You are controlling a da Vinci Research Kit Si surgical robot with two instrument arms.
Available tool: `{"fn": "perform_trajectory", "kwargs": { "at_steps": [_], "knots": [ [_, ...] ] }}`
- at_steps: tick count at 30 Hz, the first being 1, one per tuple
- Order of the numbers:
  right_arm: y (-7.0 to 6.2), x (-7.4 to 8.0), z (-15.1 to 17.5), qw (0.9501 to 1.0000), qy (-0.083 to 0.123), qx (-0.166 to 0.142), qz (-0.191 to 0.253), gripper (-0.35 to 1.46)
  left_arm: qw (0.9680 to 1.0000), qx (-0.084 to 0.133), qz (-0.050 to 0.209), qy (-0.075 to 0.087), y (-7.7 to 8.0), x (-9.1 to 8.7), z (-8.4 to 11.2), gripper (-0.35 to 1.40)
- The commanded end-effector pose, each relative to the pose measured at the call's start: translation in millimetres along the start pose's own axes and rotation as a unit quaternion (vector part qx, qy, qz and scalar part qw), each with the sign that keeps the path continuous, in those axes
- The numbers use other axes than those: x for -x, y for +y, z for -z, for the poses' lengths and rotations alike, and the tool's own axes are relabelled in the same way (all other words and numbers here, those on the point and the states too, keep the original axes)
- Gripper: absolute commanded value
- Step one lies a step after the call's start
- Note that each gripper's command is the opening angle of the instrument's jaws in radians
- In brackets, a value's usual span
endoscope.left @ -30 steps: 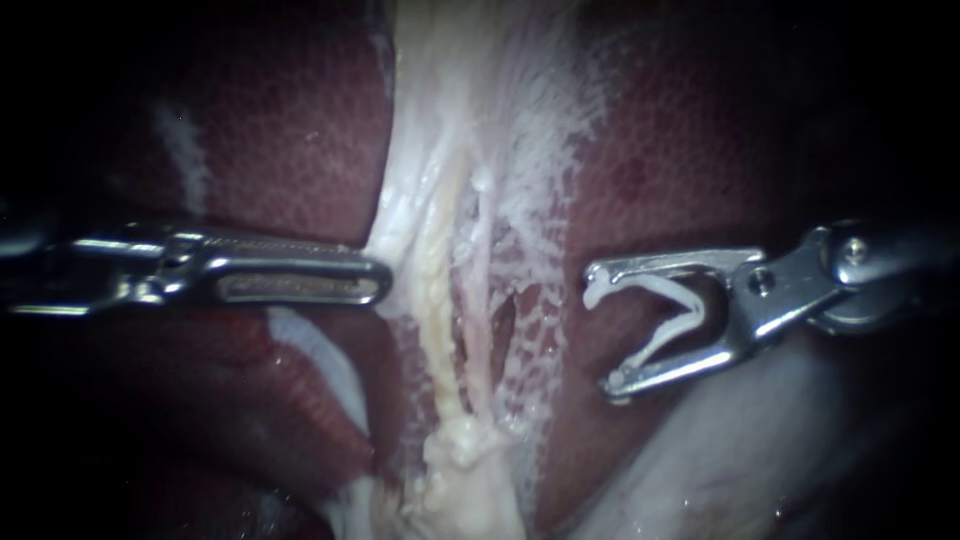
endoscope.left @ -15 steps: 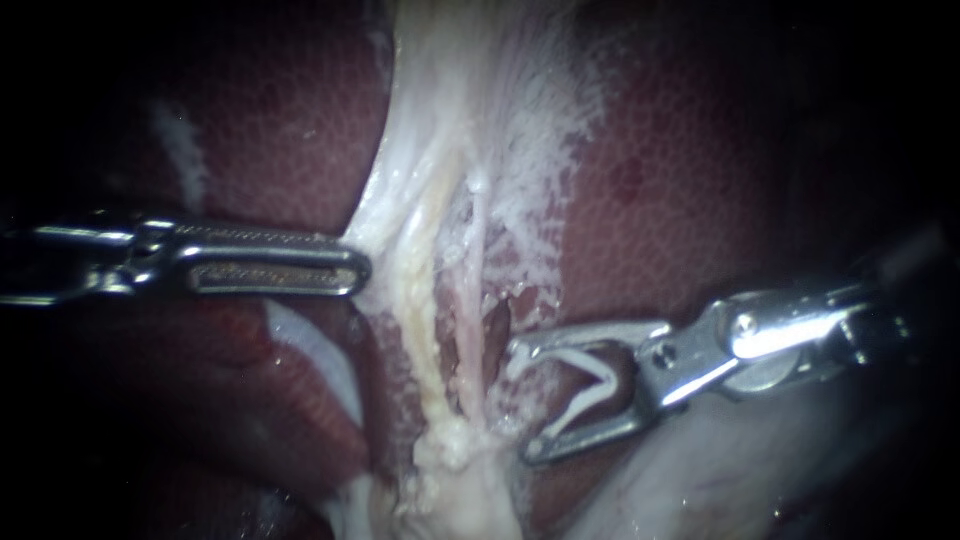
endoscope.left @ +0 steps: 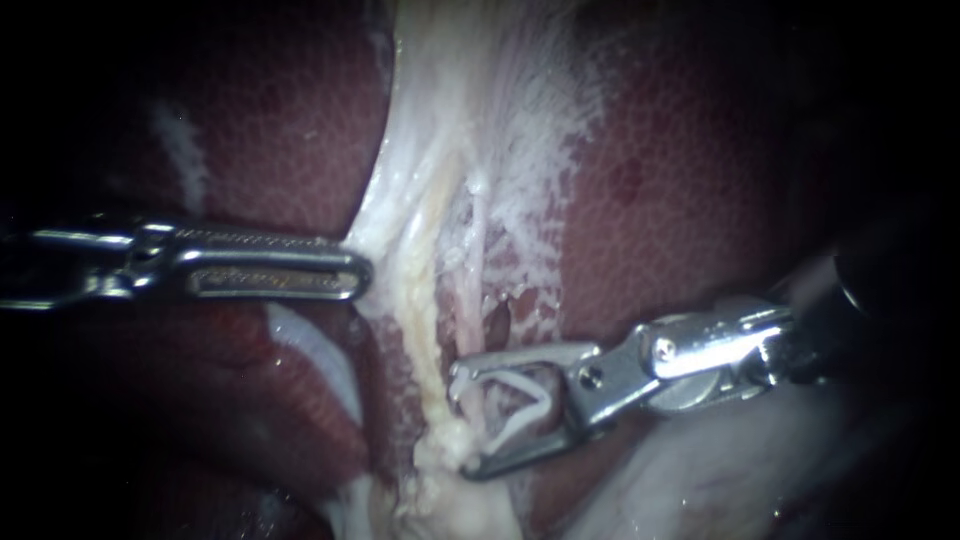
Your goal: Clipping first clip left tube
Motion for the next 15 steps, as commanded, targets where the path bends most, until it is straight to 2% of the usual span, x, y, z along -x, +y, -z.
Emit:
{"fn": "perform_trajectory", "kwargs": {
  "at_steps": [1,15],
  "knots": [
    [0.2,0.1,-0.1,1.0,0.0,0.0,0.0,0.57,1.0,0.0,-0.001,0.0,-0.1,0.0,0.0,-0.35],
    [1.1,0.9,-1.9,0.9999,-0.01,-0.01,-0.002,0.56,1.0,0.0,-0.001,-0.002,-0.5,0.2,0.1,-0.35]
  ]
}}
